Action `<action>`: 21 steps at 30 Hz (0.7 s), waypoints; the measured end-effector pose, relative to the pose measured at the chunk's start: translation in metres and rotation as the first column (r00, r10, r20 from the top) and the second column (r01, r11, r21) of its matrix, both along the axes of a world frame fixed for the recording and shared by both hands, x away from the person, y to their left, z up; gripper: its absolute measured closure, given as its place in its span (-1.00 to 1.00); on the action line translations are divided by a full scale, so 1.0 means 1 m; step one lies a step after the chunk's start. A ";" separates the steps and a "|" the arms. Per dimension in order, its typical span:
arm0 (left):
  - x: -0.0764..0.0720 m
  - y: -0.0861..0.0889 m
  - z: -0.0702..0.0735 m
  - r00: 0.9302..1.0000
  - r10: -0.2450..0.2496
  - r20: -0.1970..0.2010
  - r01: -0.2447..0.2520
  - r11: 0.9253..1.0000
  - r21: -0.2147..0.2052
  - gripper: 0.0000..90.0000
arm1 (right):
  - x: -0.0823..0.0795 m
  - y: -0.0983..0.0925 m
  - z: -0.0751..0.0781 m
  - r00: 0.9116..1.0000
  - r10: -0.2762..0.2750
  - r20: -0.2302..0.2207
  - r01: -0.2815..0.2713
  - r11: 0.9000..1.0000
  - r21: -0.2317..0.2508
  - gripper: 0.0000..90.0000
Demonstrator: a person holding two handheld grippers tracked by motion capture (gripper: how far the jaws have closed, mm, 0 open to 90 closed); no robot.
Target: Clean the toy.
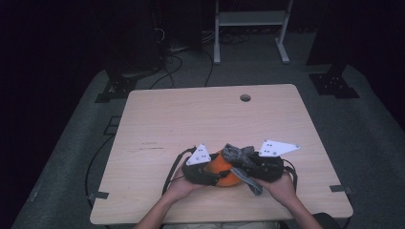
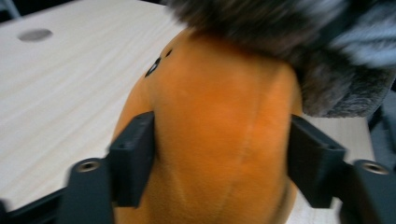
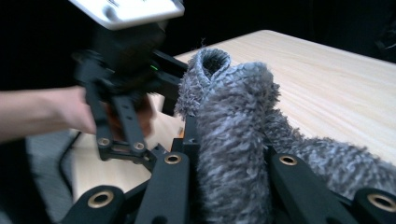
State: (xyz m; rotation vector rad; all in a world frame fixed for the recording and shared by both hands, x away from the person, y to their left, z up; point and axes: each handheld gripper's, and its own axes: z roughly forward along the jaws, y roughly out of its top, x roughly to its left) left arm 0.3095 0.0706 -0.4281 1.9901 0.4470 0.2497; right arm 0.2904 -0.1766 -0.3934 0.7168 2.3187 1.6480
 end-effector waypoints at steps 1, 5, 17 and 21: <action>0.000 0.000 0.000 1.000 0.000 0.000 0.000 1.000 0.000 -0.17 | 0.000 0.000 0.000 1.000 0.000 0.000 0.000 1.000 0.000 0.67; 0.001 0.008 0.011 1.000 0.002 -0.008 -0.003 1.000 -0.029 -0.13 | 0.013 -0.021 -0.002 0.995 -0.103 -0.020 0.103 0.995 0.001 0.67; 0.007 0.000 0.004 0.996 -0.026 -0.083 0.022 0.999 -0.043 -0.58 | 0.012 -0.016 -0.009 0.996 -0.082 -0.036 0.082 0.997 0.007 0.67; 0.004 -0.004 -0.001 0.999 -0.009 -0.031 0.009 1.000 -0.001 -0.56 | 0.011 -0.017 -0.006 0.996 -0.083 -0.041 0.084 0.996 0.018 0.67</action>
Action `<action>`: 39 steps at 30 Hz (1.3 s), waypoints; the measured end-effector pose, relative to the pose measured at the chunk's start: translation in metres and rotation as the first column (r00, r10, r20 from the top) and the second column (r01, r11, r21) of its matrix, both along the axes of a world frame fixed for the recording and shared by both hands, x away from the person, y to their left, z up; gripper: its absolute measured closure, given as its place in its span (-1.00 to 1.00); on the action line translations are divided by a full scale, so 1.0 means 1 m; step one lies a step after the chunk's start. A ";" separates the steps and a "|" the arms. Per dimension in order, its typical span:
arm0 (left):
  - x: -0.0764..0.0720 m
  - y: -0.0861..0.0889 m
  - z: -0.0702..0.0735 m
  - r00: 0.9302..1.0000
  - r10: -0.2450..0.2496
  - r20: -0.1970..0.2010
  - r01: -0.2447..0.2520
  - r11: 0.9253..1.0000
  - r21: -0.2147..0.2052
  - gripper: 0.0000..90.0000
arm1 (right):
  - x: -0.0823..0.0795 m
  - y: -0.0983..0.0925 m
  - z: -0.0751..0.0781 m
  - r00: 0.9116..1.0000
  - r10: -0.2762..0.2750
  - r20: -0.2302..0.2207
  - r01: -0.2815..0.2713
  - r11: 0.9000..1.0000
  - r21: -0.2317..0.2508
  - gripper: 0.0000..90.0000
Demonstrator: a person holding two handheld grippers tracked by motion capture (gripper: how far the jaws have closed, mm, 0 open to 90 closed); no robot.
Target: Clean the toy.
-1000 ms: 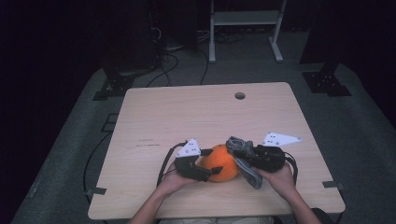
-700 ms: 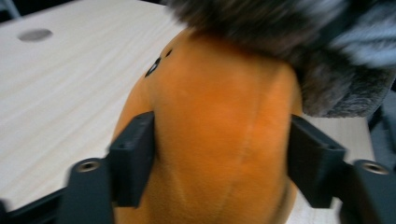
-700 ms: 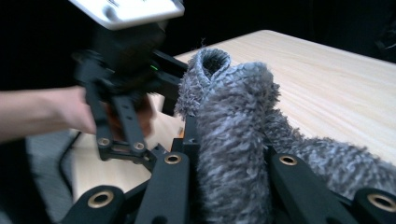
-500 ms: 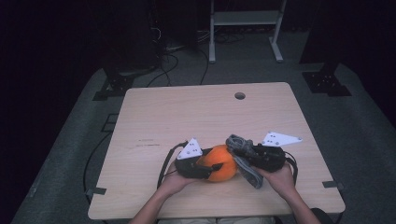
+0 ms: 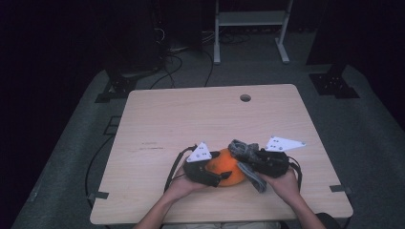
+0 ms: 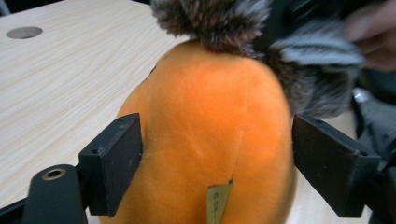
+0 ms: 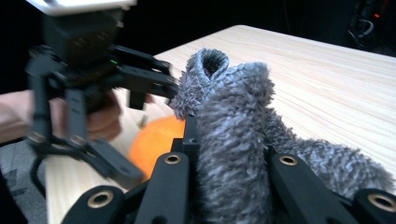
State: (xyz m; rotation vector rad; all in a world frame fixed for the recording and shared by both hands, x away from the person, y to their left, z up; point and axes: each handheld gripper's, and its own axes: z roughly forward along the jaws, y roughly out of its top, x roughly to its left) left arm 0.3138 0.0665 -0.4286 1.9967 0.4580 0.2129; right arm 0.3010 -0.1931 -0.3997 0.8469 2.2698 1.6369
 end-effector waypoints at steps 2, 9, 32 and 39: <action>-0.005 -0.001 0.001 0.999 0.019 0.038 -0.019 1.000 0.006 -0.33 | -0.005 0.007 0.003 1.000 0.029 0.009 -0.029 1.000 0.008 0.67; -0.005 0.007 0.013 1.000 0.006 0.007 -0.005 0.998 -0.058 -0.18 | 0.003 0.001 -0.003 1.000 0.002 -0.008 -0.002 1.000 -0.001 0.67; 0.001 0.004 0.002 1.000 0.004 -0.025 -0.003 1.000 0.014 -0.48 | 0.005 0.001 -0.008 0.999 -0.010 -0.053 0.011 1.000 0.024 0.67; 0.002 0.019 0.010 0.998 -0.039 -0.049 0.038 0.999 -0.038 -0.68 | 0.009 0.005 -0.014 0.999 -0.013 -0.049 0.011 0.999 -0.036 0.67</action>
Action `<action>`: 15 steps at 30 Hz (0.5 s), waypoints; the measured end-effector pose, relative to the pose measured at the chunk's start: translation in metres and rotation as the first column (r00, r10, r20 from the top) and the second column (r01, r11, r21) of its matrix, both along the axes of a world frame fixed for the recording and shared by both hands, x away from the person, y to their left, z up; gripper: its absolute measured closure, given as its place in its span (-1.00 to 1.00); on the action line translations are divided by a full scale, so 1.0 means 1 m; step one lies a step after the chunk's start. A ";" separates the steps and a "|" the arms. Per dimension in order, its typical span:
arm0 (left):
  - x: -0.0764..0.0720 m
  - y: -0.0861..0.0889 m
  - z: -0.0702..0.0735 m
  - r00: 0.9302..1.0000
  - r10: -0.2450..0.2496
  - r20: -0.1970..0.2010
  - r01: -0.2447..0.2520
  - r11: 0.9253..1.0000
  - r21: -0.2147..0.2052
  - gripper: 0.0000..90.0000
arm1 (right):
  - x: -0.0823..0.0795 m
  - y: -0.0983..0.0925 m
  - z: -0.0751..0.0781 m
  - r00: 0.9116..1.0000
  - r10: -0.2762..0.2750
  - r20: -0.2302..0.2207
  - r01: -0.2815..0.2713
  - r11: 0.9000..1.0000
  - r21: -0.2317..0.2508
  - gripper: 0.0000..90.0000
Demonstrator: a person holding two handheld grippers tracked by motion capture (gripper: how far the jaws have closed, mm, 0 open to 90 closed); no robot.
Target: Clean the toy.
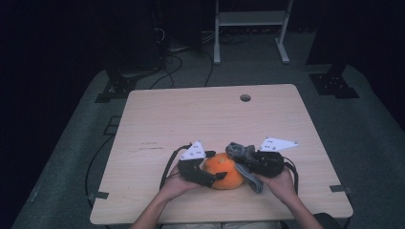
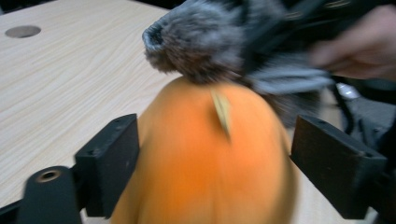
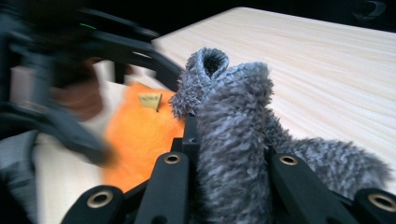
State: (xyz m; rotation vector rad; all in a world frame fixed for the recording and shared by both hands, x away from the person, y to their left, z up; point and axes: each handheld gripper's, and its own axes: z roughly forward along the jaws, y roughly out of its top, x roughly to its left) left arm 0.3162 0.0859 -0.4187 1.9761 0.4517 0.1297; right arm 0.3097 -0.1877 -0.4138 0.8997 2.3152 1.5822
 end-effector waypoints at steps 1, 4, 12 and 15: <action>0.001 0.002 -0.001 1.000 0.011 -0.003 -0.011 1.000 0.007 -0.68 | 0.003 -0.005 -0.001 1.000 -0.015 -0.015 0.015 1.000 0.013 0.67; 0.007 0.002 -0.009 0.999 0.013 -0.037 -0.013 1.000 0.020 -0.54 | 0.005 -0.015 -0.001 0.999 -0.038 -0.033 0.039 0.999 0.036 0.67; 0.002 -0.001 -0.010 1.000 0.005 0.017 -0.006 0.998 0.055 -0.27 | -0.008 0.008 0.009 0.998 0.050 0.027 -0.051 0.998 0.034 0.67; 0.002 0.000 -0.012 1.000 -0.002 0.007 0.001 0.999 0.041 -0.27 | 0.003 -0.008 -0.001 0.999 -0.040 -0.019 0.040 0.999 0.007 0.67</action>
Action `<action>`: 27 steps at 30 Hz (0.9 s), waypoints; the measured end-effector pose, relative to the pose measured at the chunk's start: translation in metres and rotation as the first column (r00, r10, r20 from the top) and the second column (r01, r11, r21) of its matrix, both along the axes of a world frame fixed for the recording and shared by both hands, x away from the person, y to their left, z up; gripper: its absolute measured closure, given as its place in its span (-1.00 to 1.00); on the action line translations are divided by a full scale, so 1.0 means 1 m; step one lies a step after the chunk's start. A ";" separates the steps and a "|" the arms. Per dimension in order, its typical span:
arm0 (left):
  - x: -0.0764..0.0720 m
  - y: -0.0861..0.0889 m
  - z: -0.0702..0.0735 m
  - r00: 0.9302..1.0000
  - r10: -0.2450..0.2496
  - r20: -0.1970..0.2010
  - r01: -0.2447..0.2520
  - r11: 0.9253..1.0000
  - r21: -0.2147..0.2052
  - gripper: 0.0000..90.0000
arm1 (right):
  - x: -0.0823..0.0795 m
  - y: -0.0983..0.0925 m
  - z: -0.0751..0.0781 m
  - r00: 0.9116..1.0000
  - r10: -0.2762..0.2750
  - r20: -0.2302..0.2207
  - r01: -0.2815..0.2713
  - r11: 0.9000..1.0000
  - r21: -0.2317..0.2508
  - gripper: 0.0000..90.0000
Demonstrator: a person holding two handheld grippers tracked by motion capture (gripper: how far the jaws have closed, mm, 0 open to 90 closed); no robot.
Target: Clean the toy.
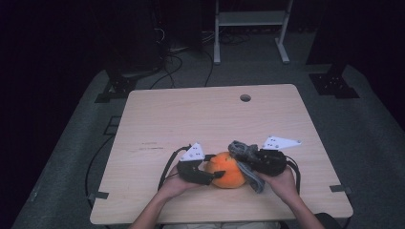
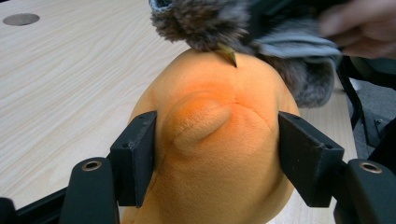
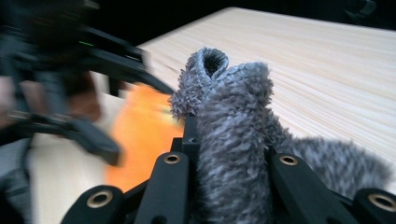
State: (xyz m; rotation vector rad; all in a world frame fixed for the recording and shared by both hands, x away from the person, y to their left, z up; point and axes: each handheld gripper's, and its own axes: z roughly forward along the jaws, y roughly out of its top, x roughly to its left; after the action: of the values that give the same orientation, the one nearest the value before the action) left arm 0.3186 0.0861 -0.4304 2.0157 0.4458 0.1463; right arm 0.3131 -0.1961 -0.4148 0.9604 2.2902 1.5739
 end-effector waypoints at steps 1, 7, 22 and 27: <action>0.000 -0.001 0.000 1.000 0.001 0.002 -0.001 1.000 0.000 -0.27 | 0.000 0.000 0.000 1.000 0.000 0.000 0.000 1.000 0.000 0.67; -0.001 -0.005 0.000 1.000 0.002 0.019 -0.003 1.000 0.003 -0.26 | -0.012 0.006 0.017 0.997 0.061 0.047 -0.065 0.994 0.088 0.67; 0.006 -0.008 -0.005 0.998 0.053 -0.018 -0.054 0.998 -0.023 -0.25 | -0.007 -0.004 0.013 0.999 -0.009 0.049 0.008 0.999 0.037 0.66; -0.001 -0.007 0.008 0.997 0.072 0.041 -0.070 0.997 -0.043 -0.18 | -0.017 0.015 0.019 0.995 0.065 0.077 -0.069 0.996 0.051 0.66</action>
State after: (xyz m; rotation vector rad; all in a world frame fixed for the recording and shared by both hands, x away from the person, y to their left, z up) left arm 0.3178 0.0793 -0.4228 1.9529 0.4899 0.2221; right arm 0.2959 -0.1814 -0.3962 0.8293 2.2616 1.6765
